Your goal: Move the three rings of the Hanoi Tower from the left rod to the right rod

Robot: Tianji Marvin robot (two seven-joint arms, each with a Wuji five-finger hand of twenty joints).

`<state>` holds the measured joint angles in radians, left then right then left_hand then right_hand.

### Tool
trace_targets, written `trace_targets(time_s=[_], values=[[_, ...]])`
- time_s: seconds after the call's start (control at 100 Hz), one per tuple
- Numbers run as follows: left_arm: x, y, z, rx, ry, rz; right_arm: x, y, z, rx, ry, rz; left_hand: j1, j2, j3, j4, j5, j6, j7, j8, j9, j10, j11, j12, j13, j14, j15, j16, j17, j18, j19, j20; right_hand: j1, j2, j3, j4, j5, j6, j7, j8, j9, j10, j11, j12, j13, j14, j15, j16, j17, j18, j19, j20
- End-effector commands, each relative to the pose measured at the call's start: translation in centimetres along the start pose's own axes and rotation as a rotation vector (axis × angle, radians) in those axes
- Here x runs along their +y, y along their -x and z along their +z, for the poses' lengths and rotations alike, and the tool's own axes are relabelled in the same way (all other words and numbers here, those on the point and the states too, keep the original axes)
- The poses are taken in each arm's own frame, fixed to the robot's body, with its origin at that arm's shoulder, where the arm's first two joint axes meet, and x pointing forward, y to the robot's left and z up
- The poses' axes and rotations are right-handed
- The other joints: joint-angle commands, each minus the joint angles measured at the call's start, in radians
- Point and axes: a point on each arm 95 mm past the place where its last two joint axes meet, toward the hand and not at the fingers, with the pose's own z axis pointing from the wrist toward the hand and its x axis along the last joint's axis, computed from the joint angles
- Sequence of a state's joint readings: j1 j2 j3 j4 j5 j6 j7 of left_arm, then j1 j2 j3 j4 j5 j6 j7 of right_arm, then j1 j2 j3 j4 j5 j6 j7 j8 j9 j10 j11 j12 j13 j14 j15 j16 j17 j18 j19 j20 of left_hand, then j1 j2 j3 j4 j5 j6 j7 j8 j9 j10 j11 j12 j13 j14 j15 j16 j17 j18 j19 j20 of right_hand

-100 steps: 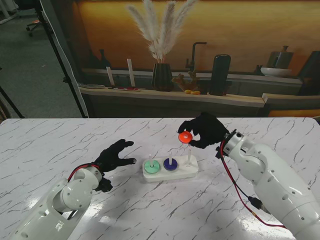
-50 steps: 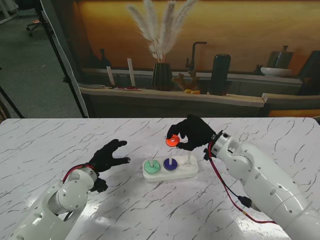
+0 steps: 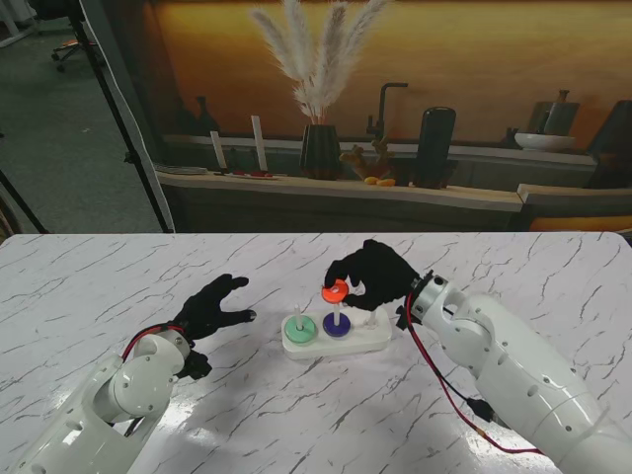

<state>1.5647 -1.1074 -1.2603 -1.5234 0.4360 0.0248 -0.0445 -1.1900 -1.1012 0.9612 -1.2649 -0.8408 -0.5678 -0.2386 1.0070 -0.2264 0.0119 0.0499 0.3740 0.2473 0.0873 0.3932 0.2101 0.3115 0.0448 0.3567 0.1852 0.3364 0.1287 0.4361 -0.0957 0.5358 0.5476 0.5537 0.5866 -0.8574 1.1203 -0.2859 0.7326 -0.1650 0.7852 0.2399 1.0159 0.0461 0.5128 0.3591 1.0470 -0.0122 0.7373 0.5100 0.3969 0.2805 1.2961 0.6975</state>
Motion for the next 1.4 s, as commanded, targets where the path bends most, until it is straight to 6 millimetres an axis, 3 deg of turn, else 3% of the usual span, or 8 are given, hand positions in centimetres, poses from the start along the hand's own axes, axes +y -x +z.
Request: trace_targets(time_s=[0.0,0.46,1.39], values=[[0.5,-0.1,-0.1,0.015,0.018,-0.007,-0.9,-0.5,-0.2,0.005,-0.013,0.016,-0.004,0.022,-0.025,-0.042,-0.027,-0.027,-0.004,-0.017,0.016,-0.018,0.001,0.008,-0.029,-0.026,-0.022,-0.007,-0.02,-0.007,-0.038,-0.004,0.137,0.084,0.152,0.08,0.012,-0.027,0.028,0.02,0.097,-0.129,0.092,0.061,0.024,-0.032,0.009,0.017,-0.008,0.031,0.012,-0.002],[0.8,-0.3,0.0,0.016,0.023,-0.01,-1.6,-0.5,-1.2,-0.012,-0.028,0.028,-0.005,0.022,-0.025,-0.042,-0.026,-0.027,-0.004,-0.017,0.015,-0.019,0.001,0.008,-0.028,-0.026,-0.021,-0.008,-0.019,-0.007,-0.039,-0.003,0.134,0.079,0.156,0.079,0.011,-0.023,0.023,0.024,0.095,-0.127,0.09,0.062,0.021,-0.03,0.007,0.019,-0.013,0.029,0.007,-0.002],[0.7,-0.2,-0.1,0.008,0.024,-0.015,-2.2,-0.9,-1.2,-0.018,-0.029,0.047,-0.006,0.025,-0.026,-0.043,-0.026,-0.026,-0.004,-0.018,0.014,-0.017,0.001,0.007,-0.029,-0.025,-0.022,-0.008,-0.02,-0.005,-0.04,-0.003,0.124,0.066,0.168,0.078,0.01,-0.021,0.017,0.033,0.091,-0.127,0.089,0.063,0.018,-0.031,0.005,0.021,-0.024,0.027,0.004,0.005]])
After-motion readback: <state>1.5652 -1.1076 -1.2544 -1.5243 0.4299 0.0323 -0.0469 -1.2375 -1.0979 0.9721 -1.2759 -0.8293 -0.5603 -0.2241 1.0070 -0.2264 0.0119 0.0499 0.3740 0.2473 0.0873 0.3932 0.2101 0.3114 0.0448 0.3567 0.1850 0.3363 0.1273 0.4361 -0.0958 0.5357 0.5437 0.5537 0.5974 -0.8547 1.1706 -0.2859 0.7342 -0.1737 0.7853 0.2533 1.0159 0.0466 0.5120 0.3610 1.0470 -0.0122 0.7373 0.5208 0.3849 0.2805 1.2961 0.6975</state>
